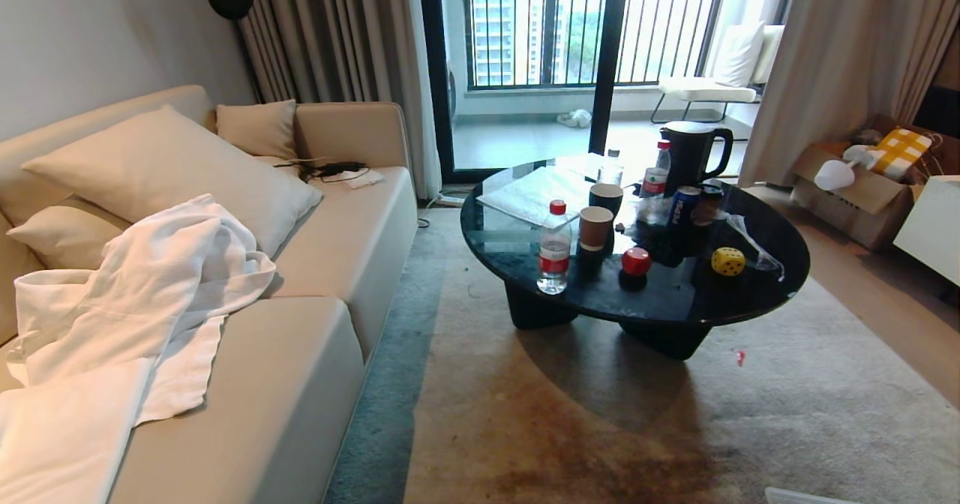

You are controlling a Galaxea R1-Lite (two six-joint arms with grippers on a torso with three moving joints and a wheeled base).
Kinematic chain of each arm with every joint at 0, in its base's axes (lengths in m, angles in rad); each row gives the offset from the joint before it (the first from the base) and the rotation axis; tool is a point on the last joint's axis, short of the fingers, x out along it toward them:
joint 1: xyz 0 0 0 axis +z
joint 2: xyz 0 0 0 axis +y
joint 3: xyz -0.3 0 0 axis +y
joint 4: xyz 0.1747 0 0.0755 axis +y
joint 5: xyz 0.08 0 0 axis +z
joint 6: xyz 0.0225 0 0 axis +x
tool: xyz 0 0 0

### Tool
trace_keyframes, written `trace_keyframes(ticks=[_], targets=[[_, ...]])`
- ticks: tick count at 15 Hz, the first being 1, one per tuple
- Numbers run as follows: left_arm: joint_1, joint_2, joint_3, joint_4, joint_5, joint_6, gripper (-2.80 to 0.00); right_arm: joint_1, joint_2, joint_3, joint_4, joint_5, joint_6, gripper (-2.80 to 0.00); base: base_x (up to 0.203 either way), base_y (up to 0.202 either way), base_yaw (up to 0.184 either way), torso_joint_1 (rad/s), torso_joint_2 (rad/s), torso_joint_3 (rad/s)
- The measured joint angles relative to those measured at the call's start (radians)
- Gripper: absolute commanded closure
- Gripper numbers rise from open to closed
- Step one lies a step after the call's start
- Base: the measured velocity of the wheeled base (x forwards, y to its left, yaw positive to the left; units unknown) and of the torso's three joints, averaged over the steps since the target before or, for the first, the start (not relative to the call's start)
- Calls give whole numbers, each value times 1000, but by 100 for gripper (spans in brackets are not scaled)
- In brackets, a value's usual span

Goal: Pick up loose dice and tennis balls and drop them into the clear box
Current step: Pick up toys out of the box

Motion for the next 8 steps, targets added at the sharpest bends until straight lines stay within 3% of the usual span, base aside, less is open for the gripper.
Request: trace_keyframes(ticks=[8], targets=[[0,0,0,-2,0,0,0,0,0,0,0,0,0,0,179,0,-1,4,1,3]])
